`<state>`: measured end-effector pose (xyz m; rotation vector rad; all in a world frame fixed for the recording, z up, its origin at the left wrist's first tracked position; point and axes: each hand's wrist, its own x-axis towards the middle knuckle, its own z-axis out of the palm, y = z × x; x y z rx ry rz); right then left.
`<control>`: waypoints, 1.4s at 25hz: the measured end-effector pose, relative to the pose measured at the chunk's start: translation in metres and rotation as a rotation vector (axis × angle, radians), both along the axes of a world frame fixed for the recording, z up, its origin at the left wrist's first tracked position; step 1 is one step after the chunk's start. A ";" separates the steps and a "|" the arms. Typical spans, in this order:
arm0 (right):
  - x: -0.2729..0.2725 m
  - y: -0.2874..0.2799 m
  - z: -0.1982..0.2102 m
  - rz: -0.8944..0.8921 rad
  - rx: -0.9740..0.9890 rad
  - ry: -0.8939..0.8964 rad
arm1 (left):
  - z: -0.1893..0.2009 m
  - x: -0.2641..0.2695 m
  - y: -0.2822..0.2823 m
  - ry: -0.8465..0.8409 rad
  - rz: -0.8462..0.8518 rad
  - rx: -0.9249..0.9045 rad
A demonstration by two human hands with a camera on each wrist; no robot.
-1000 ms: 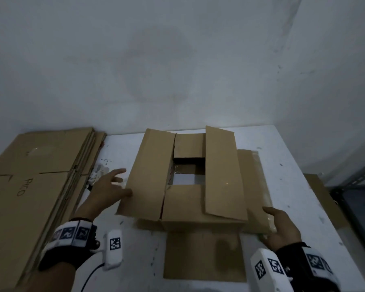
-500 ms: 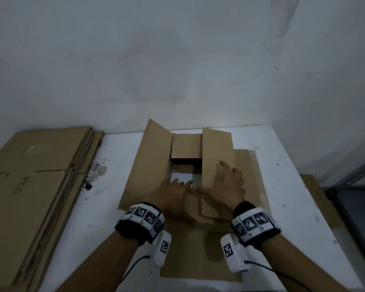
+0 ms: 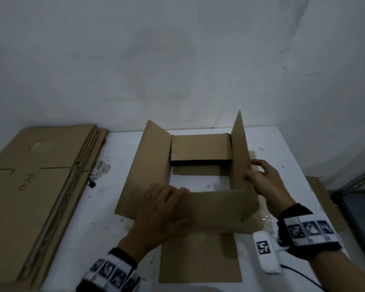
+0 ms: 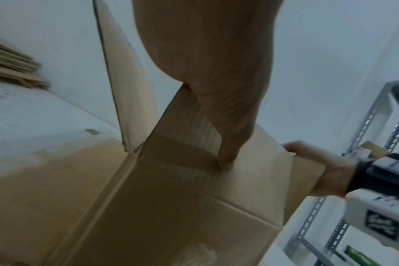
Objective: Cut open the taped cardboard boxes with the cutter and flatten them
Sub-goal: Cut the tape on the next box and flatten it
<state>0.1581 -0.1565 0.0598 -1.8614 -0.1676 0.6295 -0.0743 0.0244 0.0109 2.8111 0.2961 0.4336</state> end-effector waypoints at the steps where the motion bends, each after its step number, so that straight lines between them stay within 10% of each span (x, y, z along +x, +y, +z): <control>1: 0.006 -0.006 0.002 -0.004 -0.029 -0.026 | 0.012 -0.007 -0.005 -0.014 -0.016 -0.078; 6: 0.033 -0.030 0.002 0.155 -0.388 -0.412 | 0.069 -0.017 -0.010 0.424 0.013 -0.735; 12: 0.024 -0.013 -0.026 0.785 -0.954 -1.018 | 0.028 -0.001 0.008 0.761 0.060 -0.104; 20: 0.051 0.051 -0.033 1.108 -0.998 -1.189 | -0.003 0.020 0.030 1.029 0.128 -0.041; 30: 0.064 0.040 0.005 1.297 -0.500 -0.635 | 0.006 -0.005 0.082 0.926 0.083 -0.435; 35: 0.070 0.065 0.003 1.277 -0.625 -0.662 | 0.010 0.000 0.107 0.406 0.352 -0.743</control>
